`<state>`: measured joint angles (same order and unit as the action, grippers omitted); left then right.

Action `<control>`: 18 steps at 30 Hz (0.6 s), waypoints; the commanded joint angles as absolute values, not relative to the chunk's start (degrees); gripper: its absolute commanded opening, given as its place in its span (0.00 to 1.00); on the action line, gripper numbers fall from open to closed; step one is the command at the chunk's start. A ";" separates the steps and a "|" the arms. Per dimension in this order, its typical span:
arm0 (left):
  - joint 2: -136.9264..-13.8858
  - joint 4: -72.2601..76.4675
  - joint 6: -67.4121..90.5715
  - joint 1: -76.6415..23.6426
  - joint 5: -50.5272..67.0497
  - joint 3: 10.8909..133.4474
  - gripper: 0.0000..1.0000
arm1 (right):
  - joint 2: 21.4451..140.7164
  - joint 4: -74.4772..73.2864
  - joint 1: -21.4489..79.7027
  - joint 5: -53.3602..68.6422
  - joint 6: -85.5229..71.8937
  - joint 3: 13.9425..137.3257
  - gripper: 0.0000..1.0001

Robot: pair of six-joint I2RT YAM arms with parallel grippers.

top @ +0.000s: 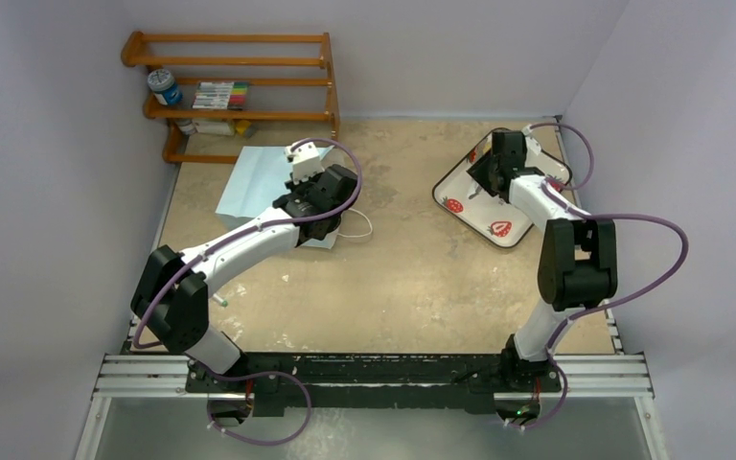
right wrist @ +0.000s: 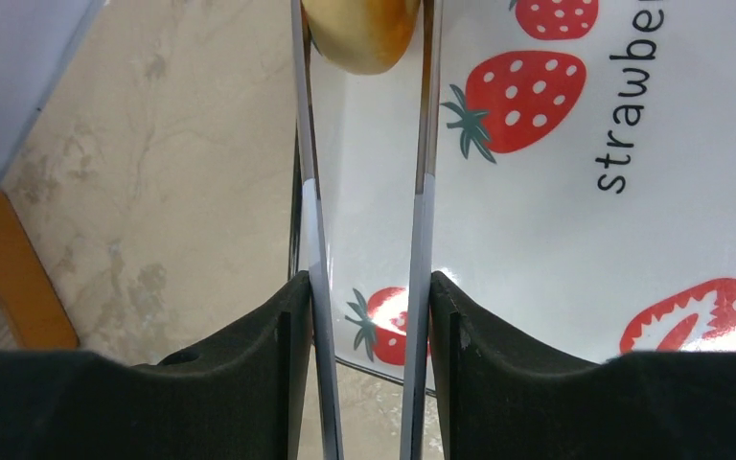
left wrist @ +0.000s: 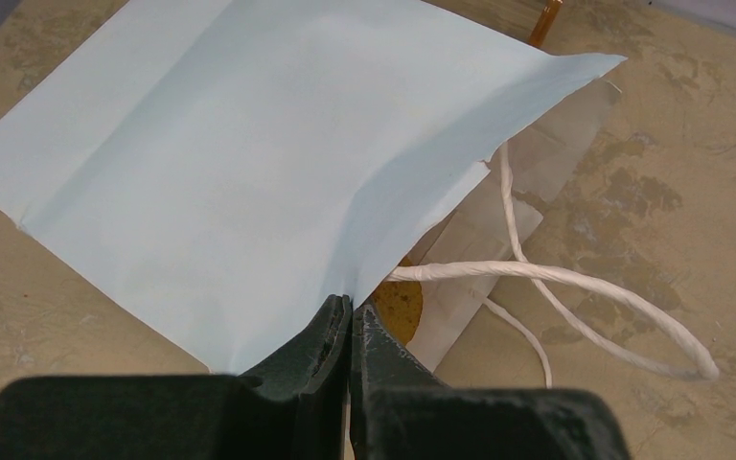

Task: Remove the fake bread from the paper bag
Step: Place the fake bread in the container.

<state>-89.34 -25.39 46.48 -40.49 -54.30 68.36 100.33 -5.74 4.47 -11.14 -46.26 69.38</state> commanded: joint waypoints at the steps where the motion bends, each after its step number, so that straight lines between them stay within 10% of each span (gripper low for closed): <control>1: -86.27 -24.14 48.12 -40.07 -55.33 70.31 0.00 | 98.11 -5.77 4.31 -10.80 -47.28 71.19 0.47; 18: -86.22 -24.51 48.91 -40.05 -55.54 71.27 0.00 | 100.04 -10.51 3.04 -14.05 -47.77 79.65 0.47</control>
